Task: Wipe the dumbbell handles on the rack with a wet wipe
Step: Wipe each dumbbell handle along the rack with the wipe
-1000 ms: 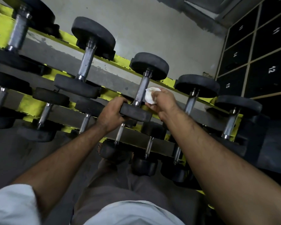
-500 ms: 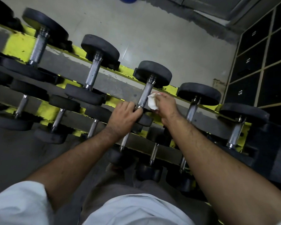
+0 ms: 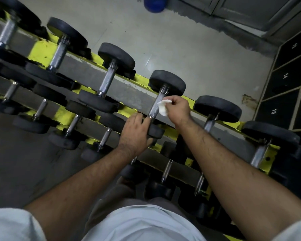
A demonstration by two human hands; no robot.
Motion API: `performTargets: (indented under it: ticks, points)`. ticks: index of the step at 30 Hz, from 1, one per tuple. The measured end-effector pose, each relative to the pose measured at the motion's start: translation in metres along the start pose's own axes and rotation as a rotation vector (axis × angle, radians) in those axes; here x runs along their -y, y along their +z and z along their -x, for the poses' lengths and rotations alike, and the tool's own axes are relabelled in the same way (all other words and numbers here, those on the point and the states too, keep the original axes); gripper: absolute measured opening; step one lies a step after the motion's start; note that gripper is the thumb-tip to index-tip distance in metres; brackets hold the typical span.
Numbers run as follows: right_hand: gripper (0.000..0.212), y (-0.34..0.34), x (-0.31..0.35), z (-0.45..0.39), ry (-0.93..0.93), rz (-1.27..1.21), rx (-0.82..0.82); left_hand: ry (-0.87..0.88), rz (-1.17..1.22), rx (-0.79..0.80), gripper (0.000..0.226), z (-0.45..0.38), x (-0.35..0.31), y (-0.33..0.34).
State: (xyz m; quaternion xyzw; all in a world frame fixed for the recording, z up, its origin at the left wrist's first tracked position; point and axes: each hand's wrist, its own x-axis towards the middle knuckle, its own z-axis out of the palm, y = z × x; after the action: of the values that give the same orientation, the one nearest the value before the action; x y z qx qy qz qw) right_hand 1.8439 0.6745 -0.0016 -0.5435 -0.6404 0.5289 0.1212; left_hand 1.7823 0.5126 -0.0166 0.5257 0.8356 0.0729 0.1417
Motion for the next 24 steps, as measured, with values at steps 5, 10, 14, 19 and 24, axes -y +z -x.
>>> performTargets:
  ticks: [5, 10, 14, 19, 24]
  points:
    - [0.027, -0.01, 0.0, -0.012, -0.695, 0.402, -0.079, -0.043, 0.006, -0.03, 0.073, -0.003, -0.002, 0.004]
    - [0.03, 0.003, -0.023, -0.056, -1.1, 0.557, 0.036, -0.066, 0.032, -0.09, 0.078, -0.003, 0.001, 0.007]
    - [0.03, -0.004, -0.048, -0.073, -1.281, 0.705, 0.168, -0.103, 0.058, -0.1, 0.075, -0.005, -0.008, 0.005]
    - [0.034, -0.018, -0.054, -0.074, -1.348, 0.812, 0.277, -0.146, 0.041, -0.086, 0.068, -0.004, -0.016, 0.001]
    - [0.047, -0.031, -0.061, -0.086, -1.429, 0.921, 0.351, -0.155, 0.01, -0.082, 0.069, -0.004, -0.021, -0.001]
